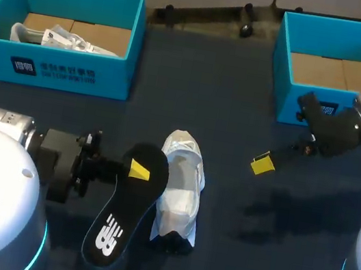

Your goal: Take the shoe out of the shoebox, open the shoe tongue, remove and reinsert the insole, then place the shoe into the shoebox

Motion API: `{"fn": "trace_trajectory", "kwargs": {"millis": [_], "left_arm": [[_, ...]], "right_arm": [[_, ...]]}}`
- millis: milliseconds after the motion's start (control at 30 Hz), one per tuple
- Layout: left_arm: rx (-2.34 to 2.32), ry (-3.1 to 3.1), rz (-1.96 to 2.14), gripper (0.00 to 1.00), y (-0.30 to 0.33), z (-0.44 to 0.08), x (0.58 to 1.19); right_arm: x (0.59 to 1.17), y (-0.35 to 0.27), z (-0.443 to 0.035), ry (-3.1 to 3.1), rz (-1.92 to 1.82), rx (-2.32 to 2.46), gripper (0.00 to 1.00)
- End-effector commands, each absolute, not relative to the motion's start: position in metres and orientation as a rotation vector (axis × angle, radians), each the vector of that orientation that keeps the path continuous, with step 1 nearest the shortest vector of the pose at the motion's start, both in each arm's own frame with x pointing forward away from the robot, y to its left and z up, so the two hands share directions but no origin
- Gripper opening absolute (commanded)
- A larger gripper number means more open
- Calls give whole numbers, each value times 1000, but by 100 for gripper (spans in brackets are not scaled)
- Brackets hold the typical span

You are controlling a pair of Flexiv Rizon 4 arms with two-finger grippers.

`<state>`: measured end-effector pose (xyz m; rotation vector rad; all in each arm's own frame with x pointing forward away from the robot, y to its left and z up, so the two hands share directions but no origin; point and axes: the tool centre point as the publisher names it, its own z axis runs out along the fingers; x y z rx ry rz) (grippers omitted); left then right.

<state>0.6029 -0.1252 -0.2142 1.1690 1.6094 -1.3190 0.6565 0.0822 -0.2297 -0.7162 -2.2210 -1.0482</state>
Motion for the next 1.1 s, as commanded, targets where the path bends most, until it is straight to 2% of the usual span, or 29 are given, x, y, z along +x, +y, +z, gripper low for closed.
{"fn": "trace_trajectory", "kwargs": {"millis": [33,467,933,1100], "left_arm": [[1170,1610,-1316,0,-125,-214,602],[1006,1639,-1704,0,-152,-205,592],[993,1669,-1714,0,-152,-205,591],[918,1712,-1691,0,-159,-199,569]], "right_arm": [[662,85,-225,-2302,-865,-625,100],[654,63,-233,-2773,-725,-246,100],[649,62,-239,-2797,-667,-201,100],[638,74,-236,-3057,-501,-1,100]]}}
